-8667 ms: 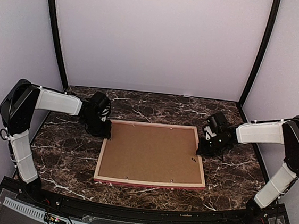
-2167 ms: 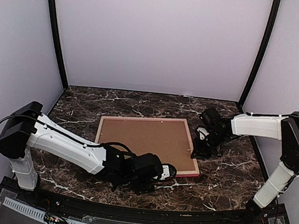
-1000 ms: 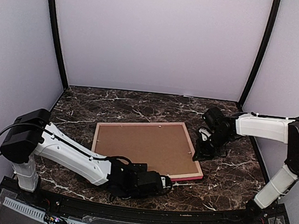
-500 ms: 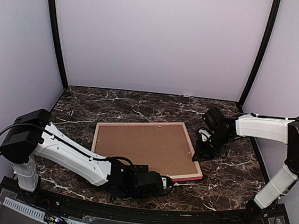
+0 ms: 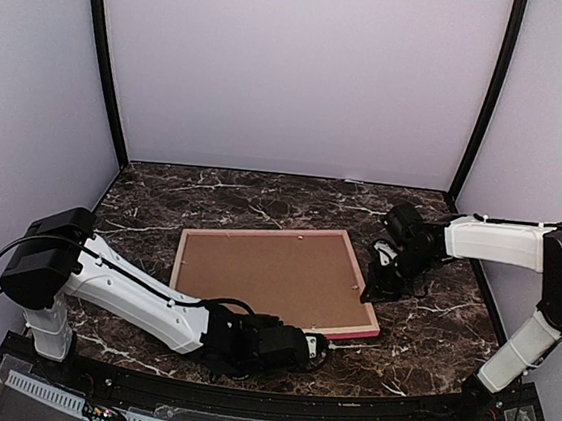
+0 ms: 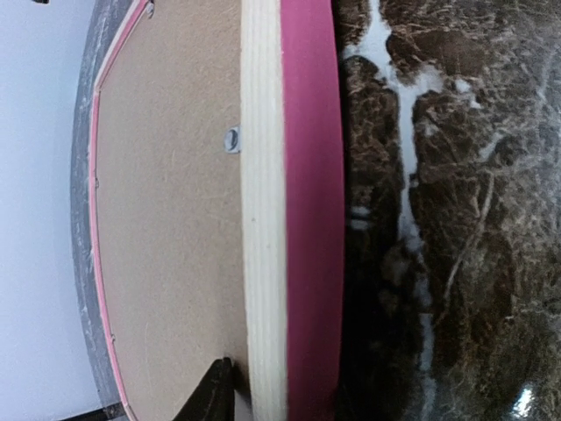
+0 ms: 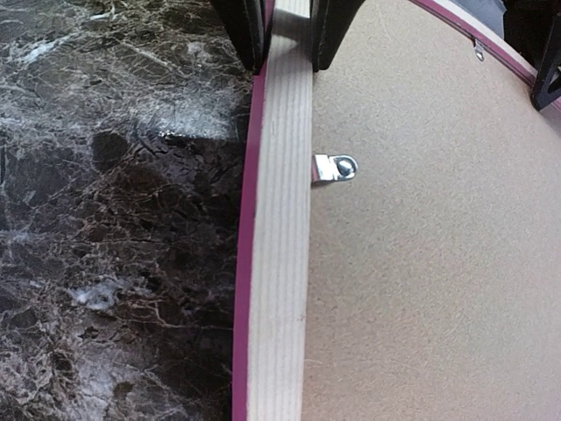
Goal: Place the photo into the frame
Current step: Pass from the right arm to the left, then pass from the left arm to the right
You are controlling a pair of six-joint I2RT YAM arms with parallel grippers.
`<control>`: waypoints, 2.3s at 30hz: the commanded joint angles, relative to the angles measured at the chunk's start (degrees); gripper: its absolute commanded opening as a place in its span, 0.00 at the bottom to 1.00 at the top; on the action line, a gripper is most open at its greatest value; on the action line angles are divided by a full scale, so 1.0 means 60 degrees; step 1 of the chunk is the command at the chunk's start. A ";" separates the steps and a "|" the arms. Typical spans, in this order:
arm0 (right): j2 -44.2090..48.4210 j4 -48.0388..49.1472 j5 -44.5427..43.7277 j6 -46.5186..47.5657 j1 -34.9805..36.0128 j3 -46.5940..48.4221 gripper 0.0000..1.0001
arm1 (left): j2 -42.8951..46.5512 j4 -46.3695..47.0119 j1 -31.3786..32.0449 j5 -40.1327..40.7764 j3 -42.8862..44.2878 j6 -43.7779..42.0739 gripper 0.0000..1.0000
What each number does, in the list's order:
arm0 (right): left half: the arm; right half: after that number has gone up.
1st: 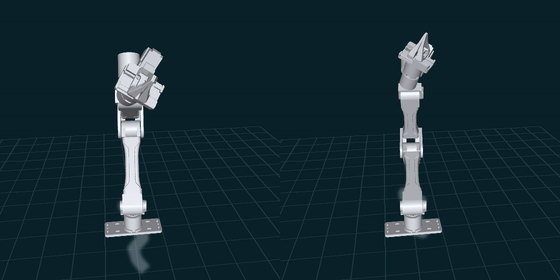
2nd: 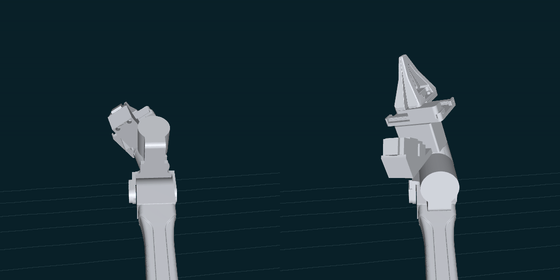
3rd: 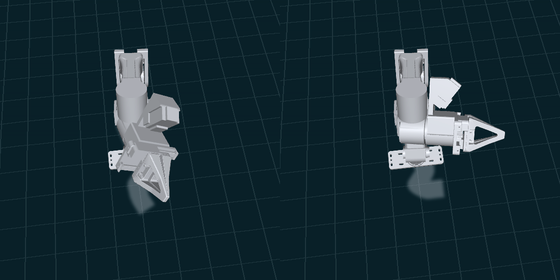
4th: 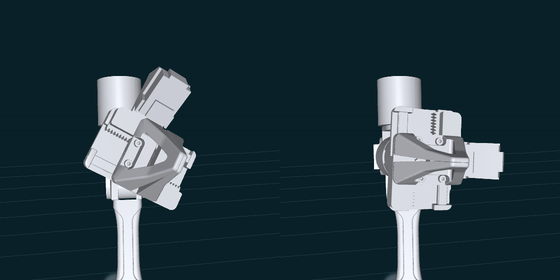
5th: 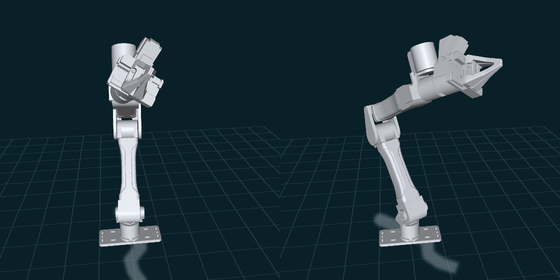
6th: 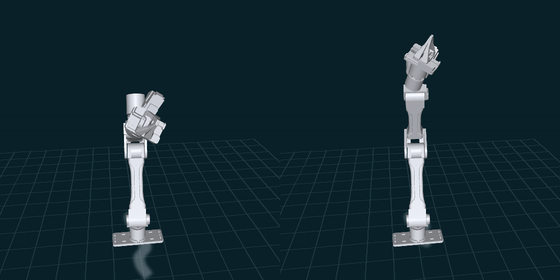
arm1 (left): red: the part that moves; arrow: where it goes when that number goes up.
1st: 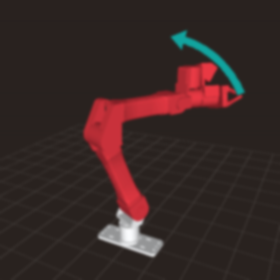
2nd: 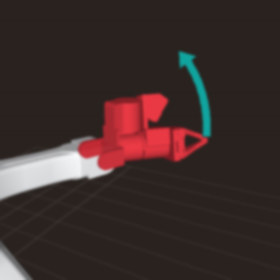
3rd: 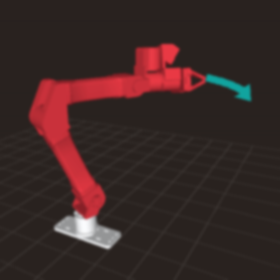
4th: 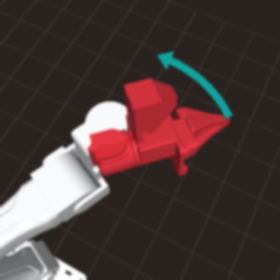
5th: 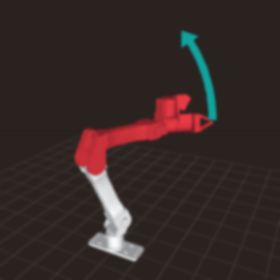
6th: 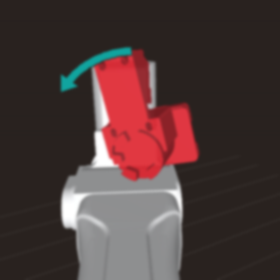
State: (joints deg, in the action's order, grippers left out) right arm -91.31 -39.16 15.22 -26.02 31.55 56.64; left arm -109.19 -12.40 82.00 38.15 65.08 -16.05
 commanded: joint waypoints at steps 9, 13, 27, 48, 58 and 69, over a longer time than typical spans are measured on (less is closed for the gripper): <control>0.0504 0.0394 0.0844 0.0096 0.0040 0.0025 0.12 | 0.0206 -0.0762 0.0039 0.0401 0.0597 0.0056 0.00; 0.0674 0.0059 0.0596 0.0217 0.0044 0.0347 0.27 | 0.0632 -0.1214 0.0045 0.0631 0.0804 -0.0048 0.00; 0.1515 -0.1773 -0.0718 0.0818 -0.0119 0.3427 0.39 | 0.2283 -0.3370 0.0045 0.1145 0.2314 -0.0732 0.00; 0.3694 0.0019 -0.1023 0.1488 -0.0322 0.3485 0.66 | 0.5359 -0.5176 -0.1239 -0.1774 0.4167 -0.1562 0.00; 0.5128 0.1687 0.0527 0.2699 -0.0256 0.2306 0.72 | 0.6076 -0.5387 -0.2383 -0.3108 0.4440 -0.1712 0.00; 0.6118 0.3947 0.2060 0.3955 0.0204 0.0110 0.76 | 0.6181 -0.6309 -0.3813 -0.5448 0.5373 -0.1433 0.00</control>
State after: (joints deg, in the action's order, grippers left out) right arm -54.57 -22.92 24.10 -6.15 31.55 59.33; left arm -75.57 -53.36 61.36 10.70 92.14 -24.80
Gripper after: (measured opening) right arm 0.760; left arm 0.218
